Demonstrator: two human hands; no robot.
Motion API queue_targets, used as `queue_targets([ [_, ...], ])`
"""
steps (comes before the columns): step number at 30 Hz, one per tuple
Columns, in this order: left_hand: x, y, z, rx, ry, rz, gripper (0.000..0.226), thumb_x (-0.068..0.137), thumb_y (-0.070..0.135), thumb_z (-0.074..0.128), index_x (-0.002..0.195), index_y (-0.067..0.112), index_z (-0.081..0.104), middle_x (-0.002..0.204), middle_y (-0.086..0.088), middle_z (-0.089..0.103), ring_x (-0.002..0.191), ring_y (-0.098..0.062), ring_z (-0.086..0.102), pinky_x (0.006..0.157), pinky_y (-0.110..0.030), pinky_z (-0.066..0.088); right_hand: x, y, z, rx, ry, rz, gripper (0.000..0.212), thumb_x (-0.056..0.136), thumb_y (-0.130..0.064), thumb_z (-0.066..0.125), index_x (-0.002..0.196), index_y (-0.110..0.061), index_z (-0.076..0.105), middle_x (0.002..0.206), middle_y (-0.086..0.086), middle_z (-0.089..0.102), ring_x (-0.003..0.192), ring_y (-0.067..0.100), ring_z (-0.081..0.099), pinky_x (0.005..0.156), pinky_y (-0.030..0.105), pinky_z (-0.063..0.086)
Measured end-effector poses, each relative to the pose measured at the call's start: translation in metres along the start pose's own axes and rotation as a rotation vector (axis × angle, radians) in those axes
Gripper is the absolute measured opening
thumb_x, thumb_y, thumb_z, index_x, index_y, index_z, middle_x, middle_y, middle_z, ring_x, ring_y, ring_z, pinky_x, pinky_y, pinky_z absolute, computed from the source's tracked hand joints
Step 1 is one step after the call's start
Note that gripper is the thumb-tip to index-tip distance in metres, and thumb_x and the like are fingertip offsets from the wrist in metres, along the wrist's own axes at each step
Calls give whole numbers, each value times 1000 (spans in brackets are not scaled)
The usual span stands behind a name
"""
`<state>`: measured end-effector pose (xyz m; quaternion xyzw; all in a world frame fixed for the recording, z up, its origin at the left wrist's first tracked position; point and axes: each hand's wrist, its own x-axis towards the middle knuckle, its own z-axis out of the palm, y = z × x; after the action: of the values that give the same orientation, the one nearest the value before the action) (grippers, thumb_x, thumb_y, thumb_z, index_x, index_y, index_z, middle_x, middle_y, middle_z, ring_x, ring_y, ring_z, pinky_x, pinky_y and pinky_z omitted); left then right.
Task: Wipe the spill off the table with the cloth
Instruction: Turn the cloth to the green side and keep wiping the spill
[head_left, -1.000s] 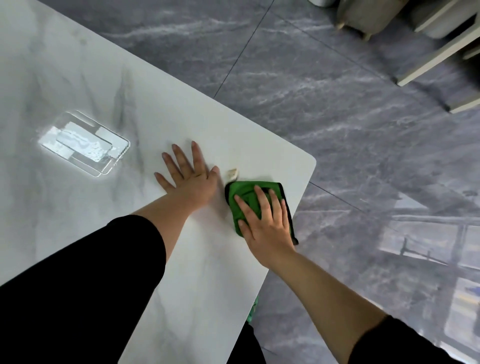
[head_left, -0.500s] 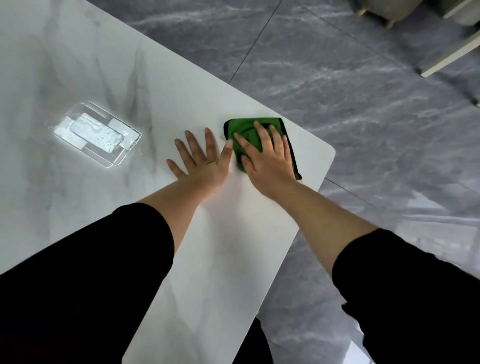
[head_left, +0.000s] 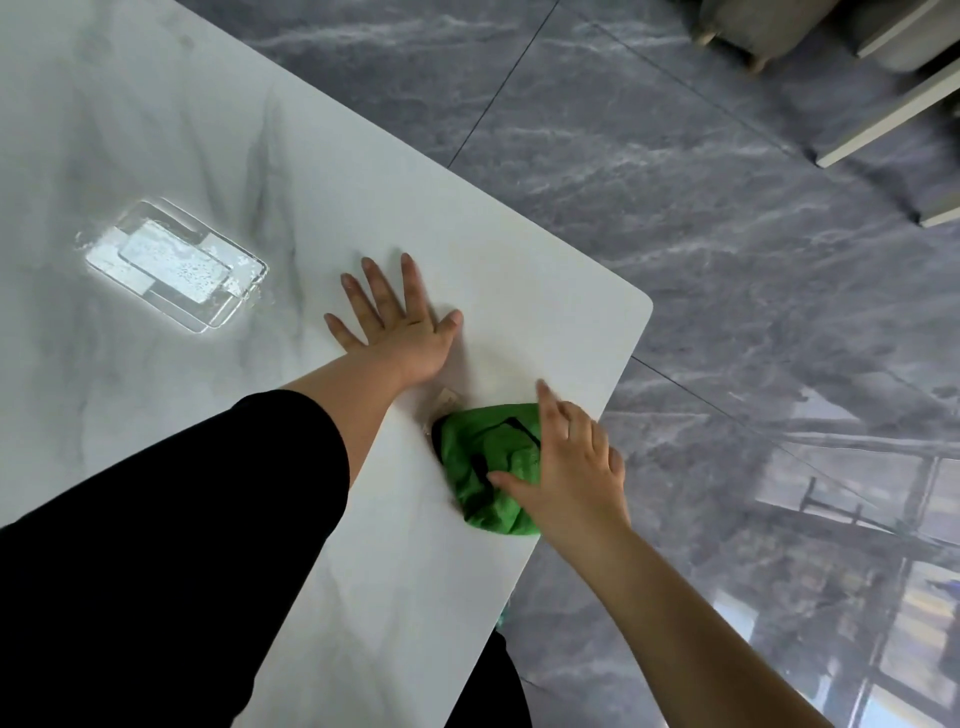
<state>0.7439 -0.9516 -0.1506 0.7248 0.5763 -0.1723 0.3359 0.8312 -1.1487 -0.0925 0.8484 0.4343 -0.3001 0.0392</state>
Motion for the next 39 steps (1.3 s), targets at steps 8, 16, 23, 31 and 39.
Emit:
queue_targets([
  [8,-1,1,1,8,5,6,83,94,68,22,143,34,-35,151,-8,-44,137,-31,-41,106,-61,-23,12,-18,-6,387,-209,167,25,77,-32,68,96,-24,54,88,-5,61,82,19,60,72,36,55],
  [16,-4,0,3,-36,31,33,81,93,67,22,146,35,-31,153,-9,-40,139,-33,-39,106,-62,-22,41,-17,-63,318,493,-170,29,83,-29,68,104,-25,49,103,-7,43,89,17,46,67,31,40],
  [23,-6,4,-1,-10,-2,5,81,96,64,22,143,33,-36,150,-9,-45,136,-31,-42,106,-60,-24,0,-2,-5,-77,164,-225,52,88,-65,47,121,-26,58,130,-1,44,122,21,39,109,40,26],
  [31,-1,3,6,9,47,-10,79,96,61,24,146,34,-31,154,-9,-39,139,-33,-37,107,-62,-20,52,-15,17,-186,175,-169,53,99,-54,20,148,-50,1,161,-1,-12,147,32,-11,113,58,-11],
  [39,9,-6,11,-72,62,22,77,86,74,7,149,40,-22,158,-5,-32,142,-30,-33,107,-61,-21,168,-44,-39,-135,220,-48,48,100,-52,18,146,-53,3,161,-5,-10,146,29,-7,113,61,-6],
])
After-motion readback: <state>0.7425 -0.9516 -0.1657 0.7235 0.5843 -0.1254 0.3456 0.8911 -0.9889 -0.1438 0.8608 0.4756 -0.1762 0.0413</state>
